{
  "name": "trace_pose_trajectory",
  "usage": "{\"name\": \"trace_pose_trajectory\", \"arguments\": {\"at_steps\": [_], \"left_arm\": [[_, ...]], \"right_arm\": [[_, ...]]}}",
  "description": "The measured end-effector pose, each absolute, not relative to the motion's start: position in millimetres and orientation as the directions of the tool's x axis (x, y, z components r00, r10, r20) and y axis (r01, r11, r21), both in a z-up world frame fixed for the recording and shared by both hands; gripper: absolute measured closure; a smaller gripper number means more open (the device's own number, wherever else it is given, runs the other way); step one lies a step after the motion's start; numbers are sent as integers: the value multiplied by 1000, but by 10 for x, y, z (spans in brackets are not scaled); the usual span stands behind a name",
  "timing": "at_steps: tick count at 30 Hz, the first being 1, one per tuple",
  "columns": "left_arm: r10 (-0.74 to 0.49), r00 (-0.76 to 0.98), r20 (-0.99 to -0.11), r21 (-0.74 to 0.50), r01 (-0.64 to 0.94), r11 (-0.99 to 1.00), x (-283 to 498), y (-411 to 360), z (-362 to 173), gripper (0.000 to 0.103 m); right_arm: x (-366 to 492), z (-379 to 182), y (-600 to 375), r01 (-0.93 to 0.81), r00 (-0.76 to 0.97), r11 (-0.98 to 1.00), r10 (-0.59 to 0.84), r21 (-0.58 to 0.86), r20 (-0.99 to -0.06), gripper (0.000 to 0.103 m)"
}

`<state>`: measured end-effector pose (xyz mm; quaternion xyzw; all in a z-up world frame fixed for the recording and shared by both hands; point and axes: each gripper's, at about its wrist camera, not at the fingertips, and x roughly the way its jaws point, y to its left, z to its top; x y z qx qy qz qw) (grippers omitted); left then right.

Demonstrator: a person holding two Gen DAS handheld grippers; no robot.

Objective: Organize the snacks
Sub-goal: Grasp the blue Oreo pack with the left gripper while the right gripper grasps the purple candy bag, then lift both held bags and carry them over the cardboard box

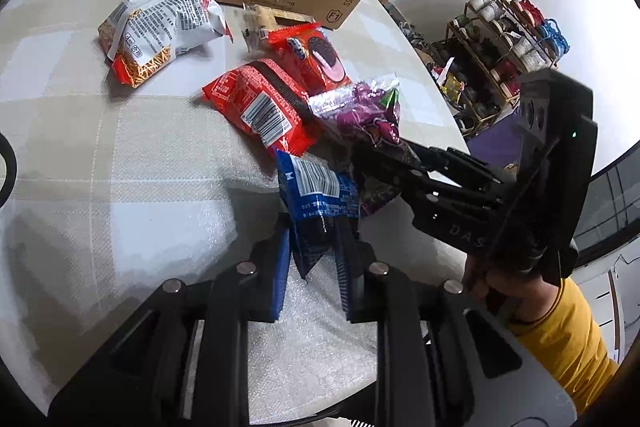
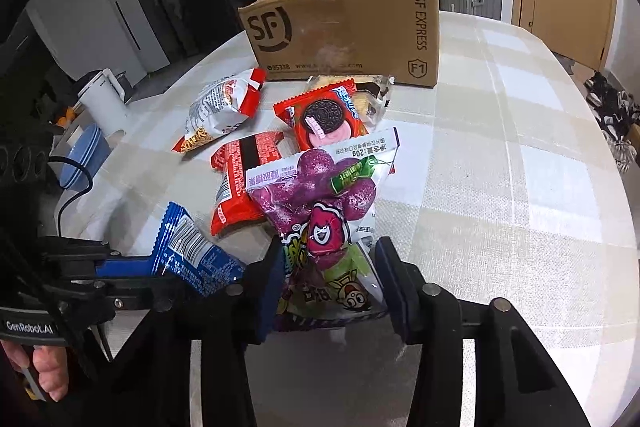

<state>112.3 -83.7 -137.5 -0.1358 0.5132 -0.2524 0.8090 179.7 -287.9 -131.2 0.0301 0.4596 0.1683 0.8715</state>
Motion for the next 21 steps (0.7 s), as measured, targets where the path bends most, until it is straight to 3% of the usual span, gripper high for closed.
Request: {"name": "trace_pose_trajectory", "arguments": {"at_steps": [5, 21], "left_arm": [[-563, 368, -740, -485, 287, 826, 1056, -803, -1253, 88], [-609, 428, -667, -562, 247, 789, 870, -377, -980, 88]], "right_arm": [[1755, -1267, -2898, -270, 524, 935, 343, 230, -780, 67], [1555, -993, -3159, -191, 579, 899, 427, 393, -695, 68]]}}
